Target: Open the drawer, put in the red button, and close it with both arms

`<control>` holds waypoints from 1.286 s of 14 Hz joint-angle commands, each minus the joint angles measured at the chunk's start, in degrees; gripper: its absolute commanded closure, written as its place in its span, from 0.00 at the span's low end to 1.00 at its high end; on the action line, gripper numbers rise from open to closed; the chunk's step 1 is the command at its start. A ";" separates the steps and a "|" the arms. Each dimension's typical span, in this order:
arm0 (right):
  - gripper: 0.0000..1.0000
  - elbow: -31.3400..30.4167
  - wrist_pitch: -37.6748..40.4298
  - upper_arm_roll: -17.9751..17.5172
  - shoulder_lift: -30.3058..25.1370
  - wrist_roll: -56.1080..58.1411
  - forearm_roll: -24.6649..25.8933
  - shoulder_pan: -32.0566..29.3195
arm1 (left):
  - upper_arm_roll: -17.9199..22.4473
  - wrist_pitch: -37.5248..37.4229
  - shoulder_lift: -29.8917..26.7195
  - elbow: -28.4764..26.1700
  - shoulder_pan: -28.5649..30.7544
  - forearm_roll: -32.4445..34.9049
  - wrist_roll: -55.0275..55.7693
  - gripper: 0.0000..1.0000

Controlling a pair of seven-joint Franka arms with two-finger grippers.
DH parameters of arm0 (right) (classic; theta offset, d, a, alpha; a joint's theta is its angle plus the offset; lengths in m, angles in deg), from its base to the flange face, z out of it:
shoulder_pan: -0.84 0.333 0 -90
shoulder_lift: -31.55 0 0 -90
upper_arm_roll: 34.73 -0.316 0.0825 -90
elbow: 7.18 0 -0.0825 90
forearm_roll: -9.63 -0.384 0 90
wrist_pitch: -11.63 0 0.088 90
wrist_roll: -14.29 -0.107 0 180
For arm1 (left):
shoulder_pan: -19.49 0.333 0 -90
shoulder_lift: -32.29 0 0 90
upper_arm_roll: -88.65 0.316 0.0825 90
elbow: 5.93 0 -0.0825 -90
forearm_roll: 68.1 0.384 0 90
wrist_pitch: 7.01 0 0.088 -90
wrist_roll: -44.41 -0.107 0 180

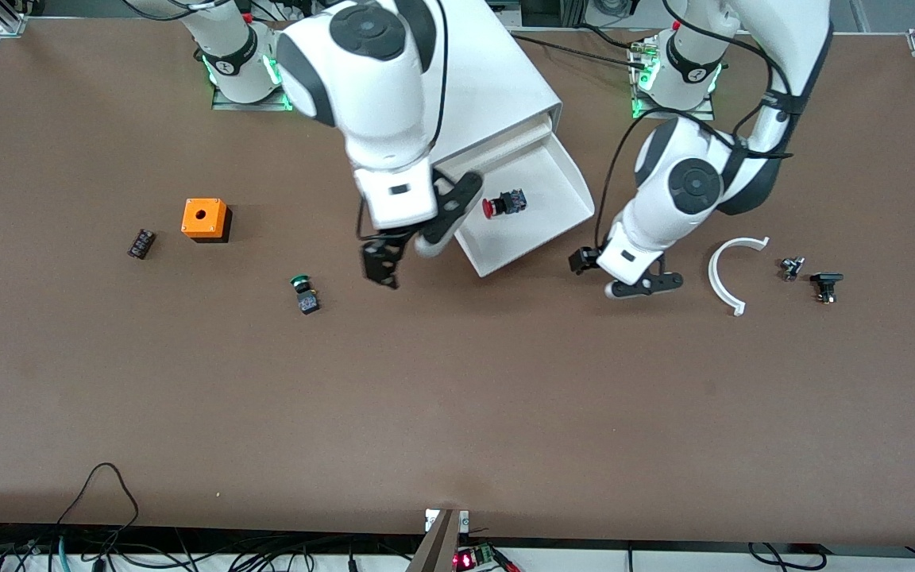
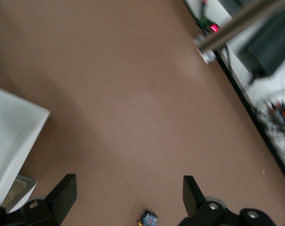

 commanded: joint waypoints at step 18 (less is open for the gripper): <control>0.00 -20.38 9.30 -0.62 -19.54 -20.72 -6.23 -31.33 | -16.69 0.10 -8.27 -7.71 5.59 -0.58 -0.52 0.00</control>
